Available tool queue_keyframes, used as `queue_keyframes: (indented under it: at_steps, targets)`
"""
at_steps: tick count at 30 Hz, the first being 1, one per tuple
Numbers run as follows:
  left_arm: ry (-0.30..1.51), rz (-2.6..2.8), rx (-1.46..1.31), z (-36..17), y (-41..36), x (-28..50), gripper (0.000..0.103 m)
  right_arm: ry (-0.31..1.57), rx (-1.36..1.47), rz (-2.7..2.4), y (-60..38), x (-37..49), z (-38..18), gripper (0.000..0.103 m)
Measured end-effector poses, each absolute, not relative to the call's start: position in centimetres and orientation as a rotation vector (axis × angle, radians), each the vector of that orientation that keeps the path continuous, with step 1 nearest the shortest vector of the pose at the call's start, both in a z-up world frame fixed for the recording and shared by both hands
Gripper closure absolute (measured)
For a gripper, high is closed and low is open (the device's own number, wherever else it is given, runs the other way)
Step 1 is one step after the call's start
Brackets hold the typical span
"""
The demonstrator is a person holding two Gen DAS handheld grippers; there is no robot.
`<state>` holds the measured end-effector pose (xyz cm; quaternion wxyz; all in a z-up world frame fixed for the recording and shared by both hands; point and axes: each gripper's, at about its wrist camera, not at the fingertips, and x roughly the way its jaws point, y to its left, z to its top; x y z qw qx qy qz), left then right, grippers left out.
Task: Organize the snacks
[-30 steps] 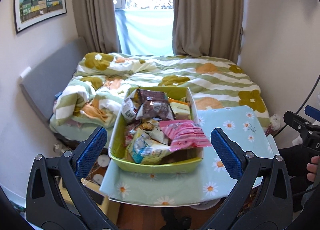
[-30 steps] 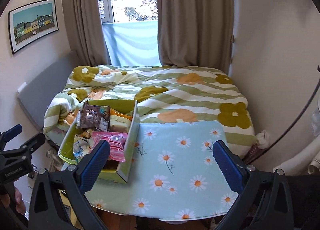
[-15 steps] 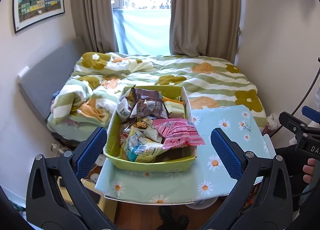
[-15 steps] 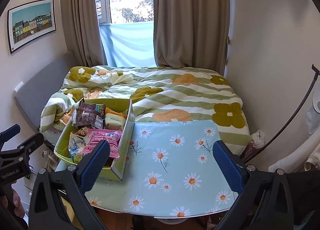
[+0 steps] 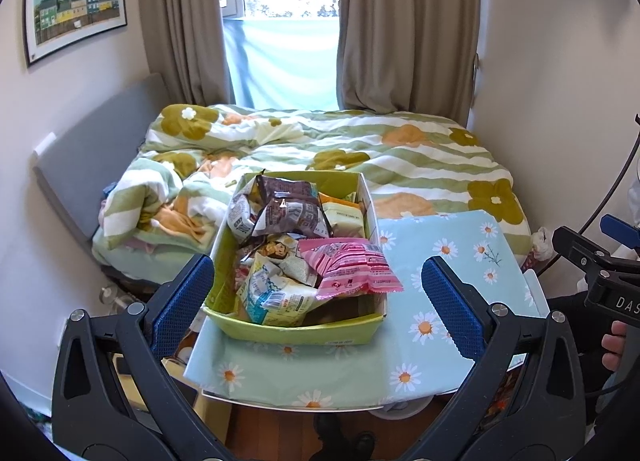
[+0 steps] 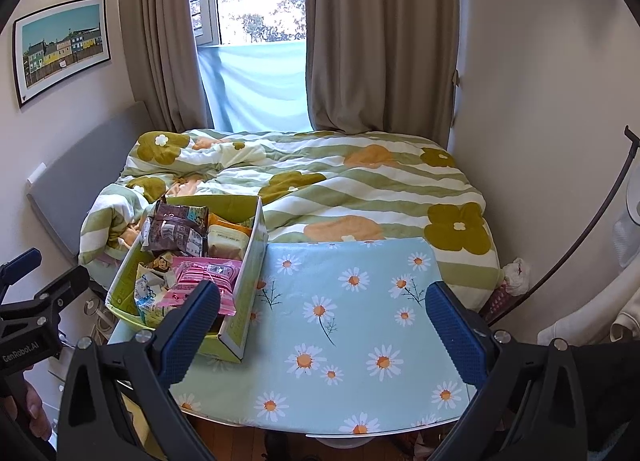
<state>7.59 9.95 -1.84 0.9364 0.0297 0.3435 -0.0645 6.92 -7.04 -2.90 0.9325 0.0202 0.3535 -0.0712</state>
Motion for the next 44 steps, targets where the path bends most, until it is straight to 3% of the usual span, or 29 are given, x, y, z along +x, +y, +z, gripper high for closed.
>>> queue_keyframes:
  at_steps: [44]
  targets:
    - [0.665,-0.109,0.048,-1.9,9.0,6.3,0.0,0.713,0.041,-0.164,-7.1,6.3,-3.2,0.001]
